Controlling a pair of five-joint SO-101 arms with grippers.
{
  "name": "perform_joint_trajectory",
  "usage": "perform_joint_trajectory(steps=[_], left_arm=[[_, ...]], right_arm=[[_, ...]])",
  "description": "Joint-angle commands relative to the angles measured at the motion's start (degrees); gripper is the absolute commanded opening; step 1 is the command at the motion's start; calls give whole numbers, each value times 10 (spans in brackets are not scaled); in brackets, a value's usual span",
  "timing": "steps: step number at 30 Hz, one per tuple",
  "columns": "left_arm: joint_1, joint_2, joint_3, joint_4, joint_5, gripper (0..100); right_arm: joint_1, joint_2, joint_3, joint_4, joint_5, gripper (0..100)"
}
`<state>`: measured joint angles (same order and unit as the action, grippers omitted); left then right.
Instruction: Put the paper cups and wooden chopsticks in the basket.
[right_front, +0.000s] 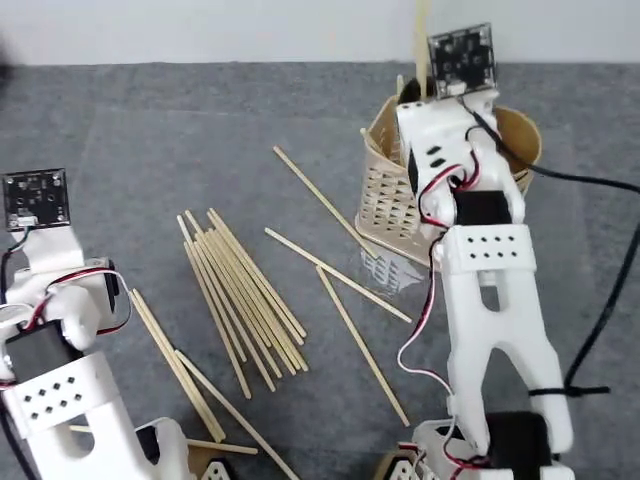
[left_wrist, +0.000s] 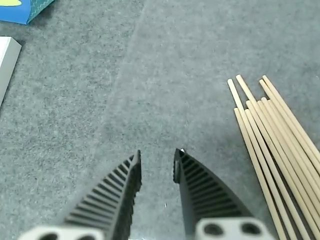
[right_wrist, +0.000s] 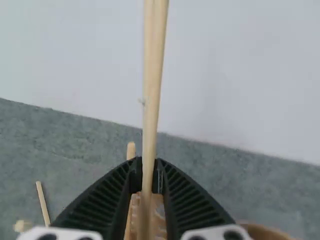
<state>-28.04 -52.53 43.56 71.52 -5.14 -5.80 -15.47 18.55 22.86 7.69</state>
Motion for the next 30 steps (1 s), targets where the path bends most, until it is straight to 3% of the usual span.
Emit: perform_joint_trajectory(steps=[1,4,10,17,26,30], left_arm=[[3,-14,-1,-8,-6,102],[3,-18,6,-8,-6,102],[4,-18,19,1,-6,106],[98,-15,16,93,8,244],[156,-12,19,106,128,254],[182,-11,15,106,138,250]], right_arm=[[4,-57,28,-34,-18,8],[-4,-85,62,-46,-18,17],[-15,-145,62,22,-19,167],[-36,-245,43,138,-15,125],[-86,-294,59,368,-20,121],[-117,-298,121,397,-20,121]])
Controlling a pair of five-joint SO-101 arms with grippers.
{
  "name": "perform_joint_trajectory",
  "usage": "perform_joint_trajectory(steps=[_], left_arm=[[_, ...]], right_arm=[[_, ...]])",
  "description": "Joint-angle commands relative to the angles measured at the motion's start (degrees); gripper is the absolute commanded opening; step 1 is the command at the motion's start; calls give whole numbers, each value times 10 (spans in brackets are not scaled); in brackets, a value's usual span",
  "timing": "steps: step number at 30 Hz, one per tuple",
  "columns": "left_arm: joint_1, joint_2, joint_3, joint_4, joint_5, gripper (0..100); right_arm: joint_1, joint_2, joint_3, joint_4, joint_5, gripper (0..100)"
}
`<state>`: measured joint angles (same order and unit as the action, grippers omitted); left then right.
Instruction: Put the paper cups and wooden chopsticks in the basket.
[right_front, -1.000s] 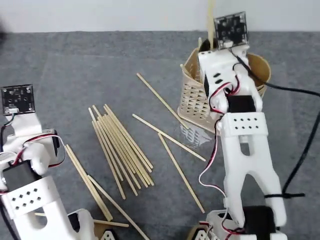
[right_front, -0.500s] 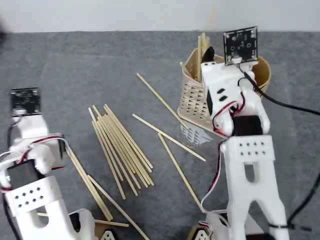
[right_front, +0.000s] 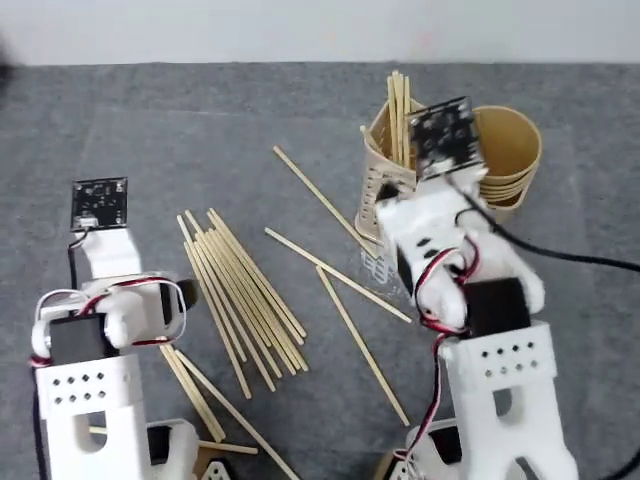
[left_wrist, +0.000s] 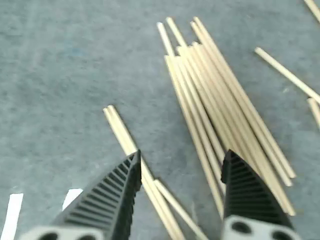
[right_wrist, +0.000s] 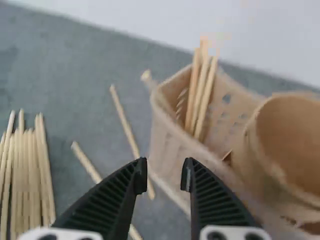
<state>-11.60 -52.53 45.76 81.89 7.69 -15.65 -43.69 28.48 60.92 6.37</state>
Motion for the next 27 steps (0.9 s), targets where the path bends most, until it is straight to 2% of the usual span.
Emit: perform_joint_trajectory(steps=[1,4,8,12,15,19,27], left_arm=[[19,-5,-11,3,10,250],[19,55,-45,20,10,250],[20,200,-128,68,9,246],[21,318,-187,69,10,202],[40,382,-194,37,12,203],[67,456,-196,-11,60,203],[108,578,-196,-104,108,203]], right_arm=[[-22,-16,41,14,-7,121],[-22,-16,97,-11,-7,121],[-22,-16,156,-54,-7,121],[-21,-16,190,-79,-8,121],[-20,-15,195,-80,-8,121],[-20,-15,196,-77,-8,121],[-20,-15,207,-80,-8,121]])
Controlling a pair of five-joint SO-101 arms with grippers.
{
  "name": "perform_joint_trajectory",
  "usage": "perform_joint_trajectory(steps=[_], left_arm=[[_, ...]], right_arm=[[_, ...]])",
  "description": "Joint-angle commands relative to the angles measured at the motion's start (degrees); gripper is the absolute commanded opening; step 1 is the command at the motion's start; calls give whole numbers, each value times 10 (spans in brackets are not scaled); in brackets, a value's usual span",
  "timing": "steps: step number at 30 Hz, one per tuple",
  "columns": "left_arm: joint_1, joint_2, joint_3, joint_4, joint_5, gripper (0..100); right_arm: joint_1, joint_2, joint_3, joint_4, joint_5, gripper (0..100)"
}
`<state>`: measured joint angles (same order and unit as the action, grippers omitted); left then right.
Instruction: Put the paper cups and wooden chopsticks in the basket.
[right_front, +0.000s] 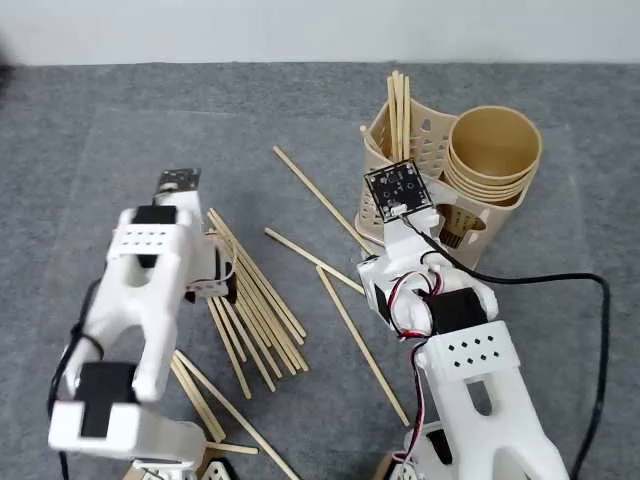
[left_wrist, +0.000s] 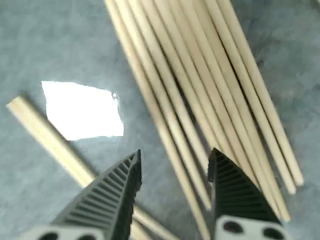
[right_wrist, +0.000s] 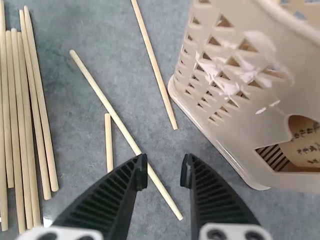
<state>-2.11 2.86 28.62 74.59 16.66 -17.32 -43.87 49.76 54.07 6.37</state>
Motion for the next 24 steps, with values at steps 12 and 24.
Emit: perform_joint_trajectory(steps=[12,24], left_arm=[[32,146,-48,-62,42,199],[25,66,-44,12,39,200]], right_arm=[[-3,-15,-5,-8,-7,121],[-3,-15,-5,-7,-7,121]])
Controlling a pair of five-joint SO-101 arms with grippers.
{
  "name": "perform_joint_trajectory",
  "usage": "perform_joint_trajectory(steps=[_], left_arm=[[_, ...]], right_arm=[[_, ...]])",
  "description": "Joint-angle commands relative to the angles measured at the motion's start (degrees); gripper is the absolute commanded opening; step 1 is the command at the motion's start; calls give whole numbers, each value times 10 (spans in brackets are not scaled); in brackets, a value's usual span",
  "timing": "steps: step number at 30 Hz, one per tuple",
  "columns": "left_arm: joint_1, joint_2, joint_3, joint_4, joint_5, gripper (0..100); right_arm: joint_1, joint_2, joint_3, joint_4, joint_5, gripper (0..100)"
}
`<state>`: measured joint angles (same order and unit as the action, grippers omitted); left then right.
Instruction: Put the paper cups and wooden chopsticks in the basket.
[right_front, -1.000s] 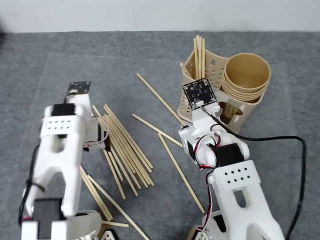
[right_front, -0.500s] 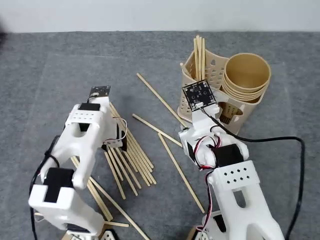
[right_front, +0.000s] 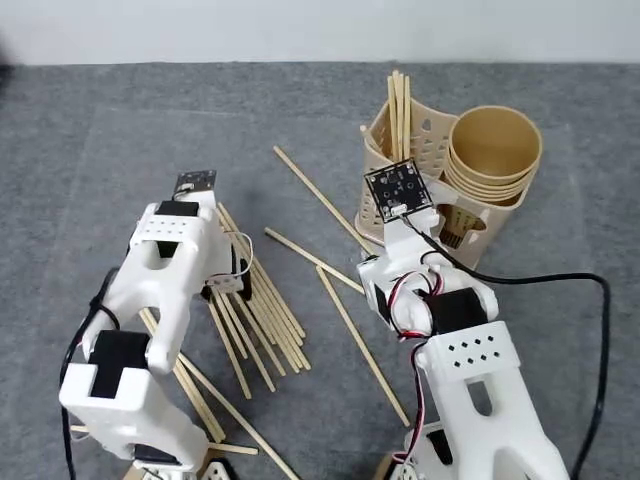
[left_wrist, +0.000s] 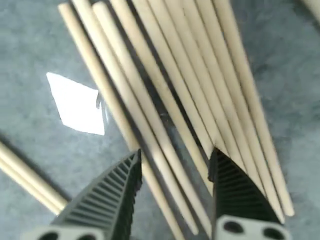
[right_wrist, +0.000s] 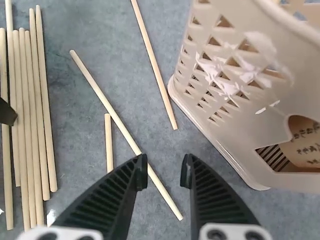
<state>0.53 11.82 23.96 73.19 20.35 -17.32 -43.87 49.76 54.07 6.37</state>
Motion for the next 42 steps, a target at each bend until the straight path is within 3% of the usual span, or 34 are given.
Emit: perform_joint_trajectory(steps=[1,10,24,36,42], left_arm=[[-1,-29,3,35,2,200],[-43,-35,17,19,-19,202],[18,-32,56,-45,31,203],[3,37,54,-43,-11,198],[23,49,24,-43,-11,73]], right_arm=[[-3,-15,-5,-7,-7,121],[-3,-15,-5,-7,-7,121],[-3,-15,-5,-6,-7,121],[-3,-15,-5,-6,-7,121],[-3,-15,-5,-6,-6,121]])
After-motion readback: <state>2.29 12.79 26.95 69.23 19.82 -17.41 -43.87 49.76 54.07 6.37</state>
